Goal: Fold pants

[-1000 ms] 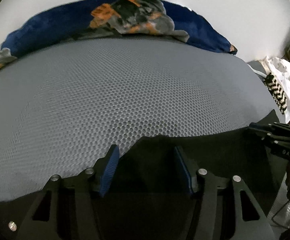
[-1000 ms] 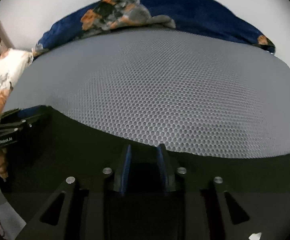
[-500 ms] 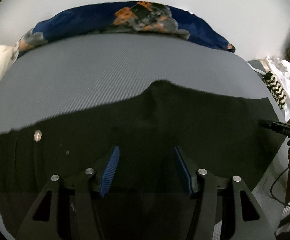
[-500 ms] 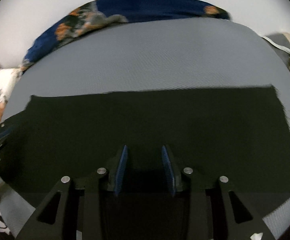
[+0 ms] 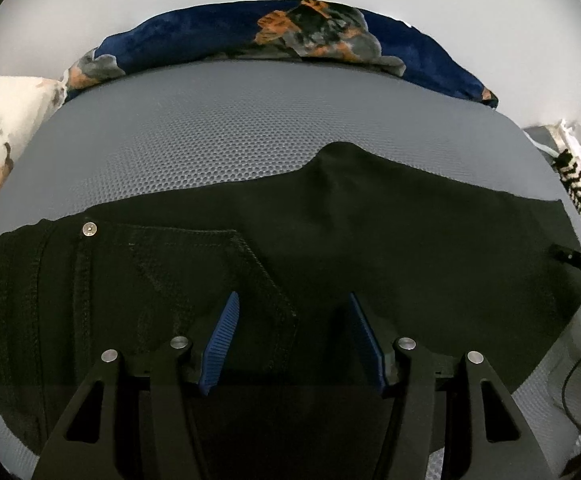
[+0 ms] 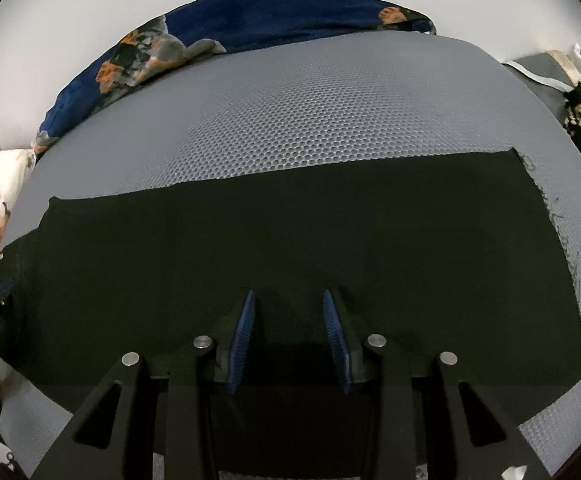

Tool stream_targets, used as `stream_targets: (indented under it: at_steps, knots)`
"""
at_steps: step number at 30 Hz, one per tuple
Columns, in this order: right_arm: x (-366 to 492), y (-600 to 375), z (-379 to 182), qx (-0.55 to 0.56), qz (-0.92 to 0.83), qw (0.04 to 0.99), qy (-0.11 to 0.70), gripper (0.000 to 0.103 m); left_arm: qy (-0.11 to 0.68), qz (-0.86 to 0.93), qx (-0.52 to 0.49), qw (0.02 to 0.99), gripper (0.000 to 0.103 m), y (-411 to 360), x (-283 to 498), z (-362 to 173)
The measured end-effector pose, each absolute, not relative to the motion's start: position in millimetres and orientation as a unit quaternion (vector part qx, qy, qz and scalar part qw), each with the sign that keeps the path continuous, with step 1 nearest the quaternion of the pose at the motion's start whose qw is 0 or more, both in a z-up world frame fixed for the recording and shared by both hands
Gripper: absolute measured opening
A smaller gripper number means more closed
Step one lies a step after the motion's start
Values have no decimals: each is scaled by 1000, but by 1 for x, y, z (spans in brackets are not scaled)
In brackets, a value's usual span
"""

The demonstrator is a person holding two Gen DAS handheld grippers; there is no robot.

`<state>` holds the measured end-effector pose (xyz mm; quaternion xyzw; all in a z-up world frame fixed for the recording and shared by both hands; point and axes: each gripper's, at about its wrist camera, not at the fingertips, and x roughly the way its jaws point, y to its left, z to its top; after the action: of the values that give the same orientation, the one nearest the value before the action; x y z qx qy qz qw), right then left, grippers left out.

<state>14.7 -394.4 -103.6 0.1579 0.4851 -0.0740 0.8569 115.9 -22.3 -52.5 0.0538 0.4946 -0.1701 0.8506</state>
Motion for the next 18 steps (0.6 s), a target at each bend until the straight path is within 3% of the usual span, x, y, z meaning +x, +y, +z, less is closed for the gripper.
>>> stream_targets:
  at_steps: [8,18]
  knots:
    - [10,-422,-101,212,-1,849,484,35,507,-197,57,837,59,-63,110,-48]
    - [-32,-575,-111,369,-19,808,459,36,516,-251,78,815,60,-136,105,-53]
